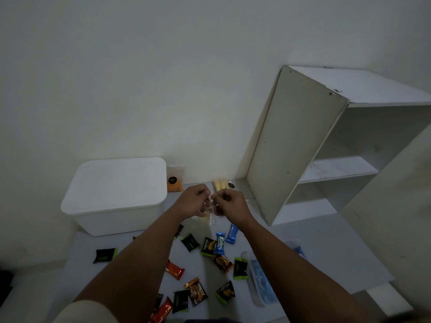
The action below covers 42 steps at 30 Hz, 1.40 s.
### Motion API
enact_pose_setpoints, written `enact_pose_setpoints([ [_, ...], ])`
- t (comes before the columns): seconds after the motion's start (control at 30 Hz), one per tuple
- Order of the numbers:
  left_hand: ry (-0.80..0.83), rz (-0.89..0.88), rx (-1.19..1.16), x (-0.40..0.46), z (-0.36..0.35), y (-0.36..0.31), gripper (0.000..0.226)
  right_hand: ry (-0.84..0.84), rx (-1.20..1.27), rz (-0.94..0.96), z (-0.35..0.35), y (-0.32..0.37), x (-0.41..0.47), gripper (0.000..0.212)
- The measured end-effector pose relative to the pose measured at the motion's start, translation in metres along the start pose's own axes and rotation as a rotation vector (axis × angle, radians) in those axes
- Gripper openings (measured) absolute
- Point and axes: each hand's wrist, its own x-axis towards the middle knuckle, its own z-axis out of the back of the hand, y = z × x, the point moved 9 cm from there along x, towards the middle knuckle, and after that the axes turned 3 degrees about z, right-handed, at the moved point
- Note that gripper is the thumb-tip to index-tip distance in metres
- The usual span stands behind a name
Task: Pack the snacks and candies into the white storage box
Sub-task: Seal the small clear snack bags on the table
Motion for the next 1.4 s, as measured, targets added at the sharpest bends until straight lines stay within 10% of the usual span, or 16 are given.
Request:
enact_pose_setpoints([
  [0.4, -0.128, -0.028, -0.078, -0.002, 0.018, -0.004, 0.015, 0.218, 0.001, -0.135, -0.014, -0.007, 0.0, 0.017],
  [0.97, -0.057, 0.089, -0.245, 0.005, 0.003, 0.023, 0.014, 0.171, -0.064, -0.18, -0.009, -0.028, -0.002, 0.014],
  [1.23, -0.267, 0.057, -0.103, 0.028, 0.011, 0.036, 0.007, 0.116, -0.196, -0.144, 0.011, -0.043, 0.021, 0.021],
  [1.4, -0.377, 0.079, 0.017, 0.055, 0.027, 0.055, 0.051, 0.169, -0.207, -0.086, 0.026, -0.047, 0.056, 0.012],
])
